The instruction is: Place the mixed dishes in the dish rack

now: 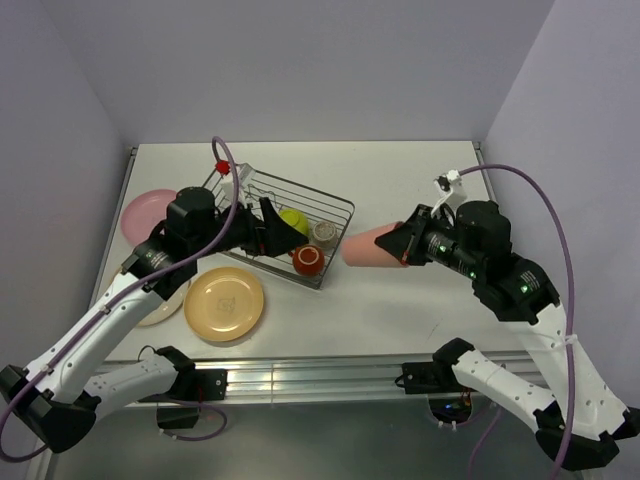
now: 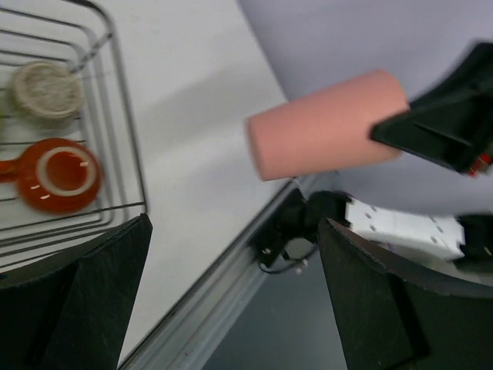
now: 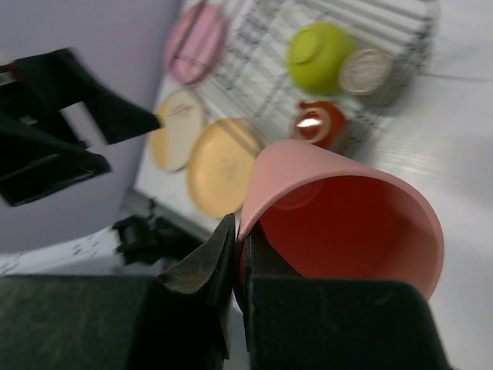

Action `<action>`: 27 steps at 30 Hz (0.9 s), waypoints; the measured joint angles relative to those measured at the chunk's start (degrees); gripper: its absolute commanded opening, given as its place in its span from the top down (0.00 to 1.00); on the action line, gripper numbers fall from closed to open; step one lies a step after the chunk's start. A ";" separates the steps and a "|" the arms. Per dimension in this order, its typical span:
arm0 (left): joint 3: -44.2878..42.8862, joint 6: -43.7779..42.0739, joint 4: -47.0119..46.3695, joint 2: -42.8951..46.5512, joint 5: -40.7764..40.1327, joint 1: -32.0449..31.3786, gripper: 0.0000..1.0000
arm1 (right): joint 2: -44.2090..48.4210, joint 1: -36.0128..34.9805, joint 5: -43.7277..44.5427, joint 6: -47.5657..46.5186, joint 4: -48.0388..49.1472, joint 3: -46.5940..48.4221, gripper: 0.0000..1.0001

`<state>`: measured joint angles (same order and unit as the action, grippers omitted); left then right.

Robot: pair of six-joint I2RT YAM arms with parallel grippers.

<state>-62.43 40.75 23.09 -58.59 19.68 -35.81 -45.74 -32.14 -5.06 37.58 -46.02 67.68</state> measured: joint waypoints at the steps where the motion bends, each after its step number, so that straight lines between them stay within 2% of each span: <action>1: 0.44 -0.26 -1.55 0.55 2.54 0.00 0.04 | -0.17 0.94 -4.00 0.00 1.92 -0.13 1.00; 6: 4.33 -0.57 -8.35 2.40 13.66 0.00 0.03 | -1.81 2.64 -22.69 2.56 12.11 -4.13 1.00; 13: 9.77 0.39 -13.70 3.91 21.00 0.00 0.03 | -2.73 3.45 -36.89 8.83 23.76 -8.31 1.00; 20: 12.33 2.64 -19.17 4.52 24.22 0.00 0.06 | -2.93 3.96 -43.87 15.56 35.36 -11.67 1.00; 27: 13.90 5.35 -23.93 7.50 25.42 0.00 0.09 | -3.58 4.07 -45.70 19.71 43.04 -13.81 1.00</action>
<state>-48.53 46.11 -0.84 -51.09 45.10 -35.81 -49.32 -28.08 -50.76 57.30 -2.98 53.87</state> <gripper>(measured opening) 0.914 0.070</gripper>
